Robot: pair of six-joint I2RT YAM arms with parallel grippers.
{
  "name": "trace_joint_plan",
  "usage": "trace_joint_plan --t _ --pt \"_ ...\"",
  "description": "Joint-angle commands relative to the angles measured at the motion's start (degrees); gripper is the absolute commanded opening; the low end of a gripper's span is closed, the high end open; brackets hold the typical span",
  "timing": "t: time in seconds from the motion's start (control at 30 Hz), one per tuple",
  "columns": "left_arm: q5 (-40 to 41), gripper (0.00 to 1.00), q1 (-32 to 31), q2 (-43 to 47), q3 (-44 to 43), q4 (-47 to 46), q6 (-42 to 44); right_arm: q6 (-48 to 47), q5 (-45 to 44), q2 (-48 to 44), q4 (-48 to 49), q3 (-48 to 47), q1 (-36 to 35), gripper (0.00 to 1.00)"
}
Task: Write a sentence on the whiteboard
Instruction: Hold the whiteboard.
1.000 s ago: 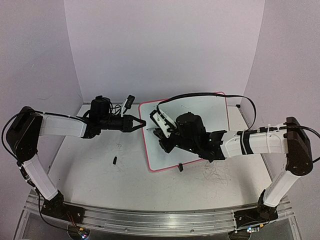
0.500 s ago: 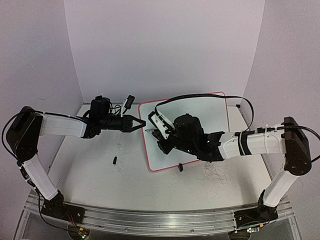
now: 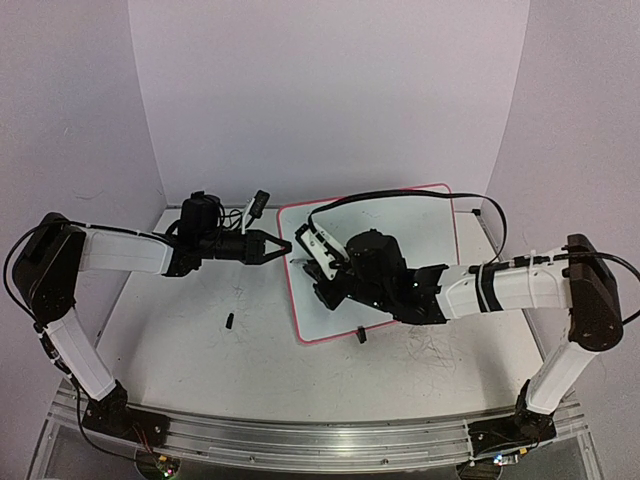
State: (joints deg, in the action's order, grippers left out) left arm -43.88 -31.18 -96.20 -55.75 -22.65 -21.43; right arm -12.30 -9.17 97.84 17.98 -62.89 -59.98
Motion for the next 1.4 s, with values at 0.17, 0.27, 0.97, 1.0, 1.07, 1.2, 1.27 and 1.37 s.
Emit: trace_joint_plan --t 0.17,0.27,0.97,1.0,1.07,1.2,1.27,1.37 --pt "-0.3 0.08 0.2 0.6 -0.3 -3.0 1.1 1.5 -1.7 -0.3 0.4 1.5 -1.1 0.0" --pt "-0.3 0.09 0.2 0.6 -0.4 -3.0 1.1 1.7 -1.7 -0.6 0.2 1.9 -1.4 0.0" --pt "-0.3 0.08 0.2 0.5 -0.4 -3.0 1.2 3.6 -0.5 -5.9 1.8 3.3 -2.5 0.0" --pt "-0.3 0.08 0.2 0.5 -0.4 -3.0 1.2 3.7 -1.2 -5.9 1.9 3.2 -2.5 0.0" --pt "-0.4 0.08 0.2 0.5 -0.4 -3.0 1.2 3.7 -2.3 -5.5 2.1 2.7 -2.4 0.0" --pt "-0.4 0.08 0.2 0.4 -0.3 -3.0 1.2 3.6 -3.6 -4.1 2.2 1.7 -2.3 0.0" --pt "-0.4 0.08 0.2 0.5 -0.3 -3.0 1.3 3.7 -4.1 -3.3 2.2 1.4 -2.2 0.0" --pt "-0.3 0.08 0.2 0.5 -0.3 -3.0 1.3 4.0 -5.3 -2.9 2.3 1.4 -2.2 0.0"
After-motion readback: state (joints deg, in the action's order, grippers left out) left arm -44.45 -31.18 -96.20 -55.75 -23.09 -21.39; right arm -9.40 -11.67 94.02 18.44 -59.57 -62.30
